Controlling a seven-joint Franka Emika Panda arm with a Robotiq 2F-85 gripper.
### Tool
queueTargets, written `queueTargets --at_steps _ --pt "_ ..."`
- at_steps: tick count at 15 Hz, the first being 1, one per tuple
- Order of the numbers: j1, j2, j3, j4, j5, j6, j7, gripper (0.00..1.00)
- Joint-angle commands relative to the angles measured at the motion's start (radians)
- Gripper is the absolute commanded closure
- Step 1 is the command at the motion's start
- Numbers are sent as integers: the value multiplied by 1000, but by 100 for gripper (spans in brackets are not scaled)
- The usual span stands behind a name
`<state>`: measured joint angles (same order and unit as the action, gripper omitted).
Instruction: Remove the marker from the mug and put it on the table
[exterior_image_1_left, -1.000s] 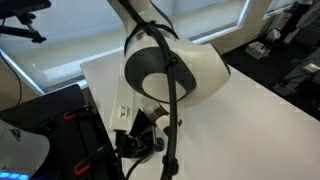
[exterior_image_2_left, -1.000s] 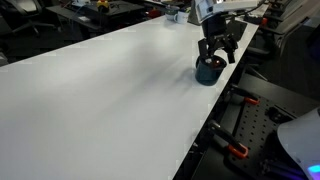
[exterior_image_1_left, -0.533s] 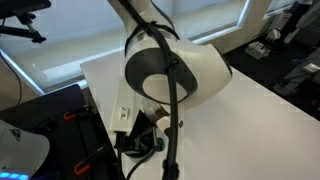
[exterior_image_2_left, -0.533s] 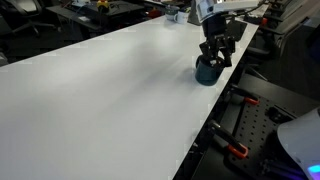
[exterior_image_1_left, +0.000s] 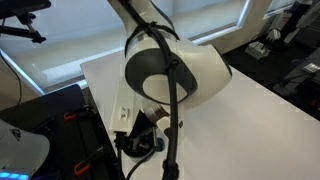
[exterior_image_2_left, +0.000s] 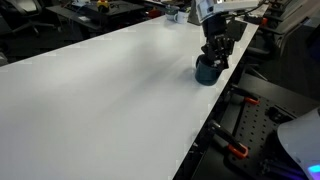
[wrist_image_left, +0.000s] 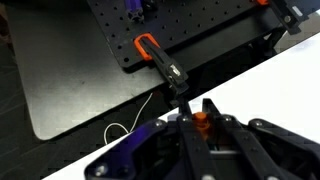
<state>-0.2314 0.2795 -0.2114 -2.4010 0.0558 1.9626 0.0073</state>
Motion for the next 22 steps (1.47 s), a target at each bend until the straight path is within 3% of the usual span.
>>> queueTargets --at_steps 1,6,11,16,22 --pt "1 -3 -2 -4 -3 14 -4 95" --pt "1 -84 -22 -43 -26 9 28 95" --pt "11 -315 -54 -152 -143 8 147 95" --pt "-14 -541 -22 -247 -275 -27 283 95" --pt "-54 -676 12 -306 -342 -62 318 95"
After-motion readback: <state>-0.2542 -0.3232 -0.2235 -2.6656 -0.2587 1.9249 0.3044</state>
